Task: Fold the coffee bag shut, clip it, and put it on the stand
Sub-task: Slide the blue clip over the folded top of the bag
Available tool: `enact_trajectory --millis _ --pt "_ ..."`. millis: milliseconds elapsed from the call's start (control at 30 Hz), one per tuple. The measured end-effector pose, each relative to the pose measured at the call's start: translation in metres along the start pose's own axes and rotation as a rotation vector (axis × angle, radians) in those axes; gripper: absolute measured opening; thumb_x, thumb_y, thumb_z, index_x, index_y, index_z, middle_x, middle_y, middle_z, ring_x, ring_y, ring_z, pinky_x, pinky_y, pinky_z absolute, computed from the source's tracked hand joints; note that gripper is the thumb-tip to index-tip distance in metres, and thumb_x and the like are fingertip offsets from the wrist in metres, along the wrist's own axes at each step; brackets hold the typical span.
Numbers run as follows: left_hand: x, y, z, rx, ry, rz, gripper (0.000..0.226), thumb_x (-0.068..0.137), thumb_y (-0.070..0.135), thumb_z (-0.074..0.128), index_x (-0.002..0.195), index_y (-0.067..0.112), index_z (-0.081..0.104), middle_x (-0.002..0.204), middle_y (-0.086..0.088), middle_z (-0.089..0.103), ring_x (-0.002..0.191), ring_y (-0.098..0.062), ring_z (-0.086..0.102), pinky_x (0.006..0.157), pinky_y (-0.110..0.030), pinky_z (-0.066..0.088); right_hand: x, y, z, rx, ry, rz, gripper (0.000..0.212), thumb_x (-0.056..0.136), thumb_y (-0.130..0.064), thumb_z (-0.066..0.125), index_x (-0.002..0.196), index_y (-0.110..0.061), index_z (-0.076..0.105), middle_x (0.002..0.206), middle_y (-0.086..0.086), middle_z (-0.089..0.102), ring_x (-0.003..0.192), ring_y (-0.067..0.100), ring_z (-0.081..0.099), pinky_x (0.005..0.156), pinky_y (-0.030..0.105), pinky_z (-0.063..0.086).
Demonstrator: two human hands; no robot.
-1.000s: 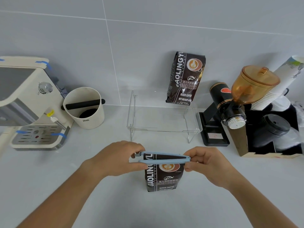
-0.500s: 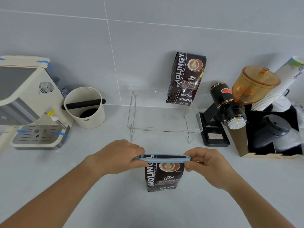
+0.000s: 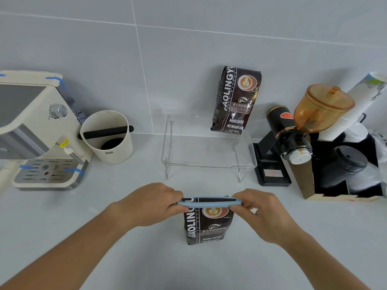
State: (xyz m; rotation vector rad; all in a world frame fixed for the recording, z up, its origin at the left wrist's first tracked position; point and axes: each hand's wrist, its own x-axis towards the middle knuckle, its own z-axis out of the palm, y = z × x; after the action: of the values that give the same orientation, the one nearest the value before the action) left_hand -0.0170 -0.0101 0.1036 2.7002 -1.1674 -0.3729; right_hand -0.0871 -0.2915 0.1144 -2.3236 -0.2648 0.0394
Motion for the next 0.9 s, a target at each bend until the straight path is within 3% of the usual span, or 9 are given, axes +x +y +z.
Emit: enact_trajectory --millis 167,267,400,467,600,667,767,900 --pt "-0.001 0.003 -0.001 -0.035 0.007 -0.014 0.042 0.083 0.063 0.022 0.073 0.025 0.037 0.059 0.011 0.035 0.069 -0.02 0.048 0.063 -0.033 0.039 -0.001 0.001 0.002 0.003 0.03 -0.022 0.006 0.085 -0.011 0.071 0.089 -0.013 0.074 0.069 -0.004 0.063 0.071 0.017 0.057 0.045 0.006 0.034" --pt "-0.002 0.003 0.001 -0.026 0.007 -0.034 0.044 0.081 0.065 0.019 0.074 0.026 0.037 0.059 0.011 0.035 0.069 -0.02 0.049 0.062 -0.033 0.039 -0.001 0.004 0.002 0.023 0.017 0.007 0.008 0.085 -0.013 0.071 0.092 -0.015 0.075 0.093 -0.007 0.064 0.077 0.016 0.061 0.047 0.007 0.038" --pt "-0.004 0.003 0.008 -0.058 0.099 -0.091 0.064 0.077 0.078 0.017 0.079 0.022 0.048 0.064 0.01 0.042 0.067 -0.017 0.048 0.055 -0.026 0.034 -0.001 0.004 0.003 0.095 0.025 0.026 0.017 0.083 -0.011 0.073 0.097 -0.021 0.075 0.083 -0.012 0.069 0.085 0.012 0.064 0.056 0.008 0.048" --pt "-0.008 0.006 0.012 -0.119 0.166 -0.126 0.073 0.076 0.078 0.013 0.095 0.024 0.058 0.077 0.011 0.054 0.07 -0.013 0.051 0.061 -0.028 0.042 -0.001 0.006 0.006 0.137 0.045 0.044 0.029 0.082 -0.011 0.074 0.105 -0.028 0.071 0.097 -0.013 0.068 0.093 0.011 0.064 0.065 0.012 0.054" --pt "-0.01 0.015 0.023 -0.422 0.254 -0.221 0.035 0.087 0.056 0.051 0.107 0.03 0.062 0.087 0.01 0.067 0.058 -0.001 0.052 0.059 -0.018 0.041 0.0 0.018 0.017 0.242 0.026 0.265 0.051 0.082 -0.016 0.074 0.123 -0.039 0.057 0.116 -0.017 0.063 0.106 0.005 0.062 0.078 0.02 0.059" --pt "-0.01 0.02 0.033 -0.675 0.292 -0.289 0.022 0.085 0.041 0.066 0.105 0.033 0.065 0.092 0.009 0.073 0.068 -0.003 0.064 0.065 -0.015 0.049 0.0 0.025 0.024 0.261 -0.034 0.339 0.054 0.083 -0.018 0.073 0.129 -0.038 0.055 0.118 -0.016 0.065 0.111 0.005 0.061 0.082 0.025 0.059" --pt "-0.01 0.029 0.05 -0.952 0.345 -0.363 0.029 0.077 0.024 0.078 0.101 0.038 0.067 0.101 0.018 0.075 0.097 -0.001 0.069 0.089 -0.016 0.052 -0.003 0.027 0.036 0.301 -0.107 0.358 0.05 0.083 -0.016 0.072 0.116 -0.051 0.056 0.109 -0.025 0.07 0.106 -0.004 0.063 0.073 0.017 0.056" --pt "-0.012 0.039 0.079 -1.072 0.315 -0.441 0.043 0.065 0.028 0.078 0.102 0.044 0.064 0.108 0.014 0.074 0.103 -0.007 0.069 0.092 -0.022 0.053 -0.009 0.027 0.048 0.318 -0.065 0.381 0.052 0.081 -0.019 0.073 0.111 -0.057 0.054 0.107 -0.031 0.068 0.099 -0.01 0.063 0.066 0.013 0.052"
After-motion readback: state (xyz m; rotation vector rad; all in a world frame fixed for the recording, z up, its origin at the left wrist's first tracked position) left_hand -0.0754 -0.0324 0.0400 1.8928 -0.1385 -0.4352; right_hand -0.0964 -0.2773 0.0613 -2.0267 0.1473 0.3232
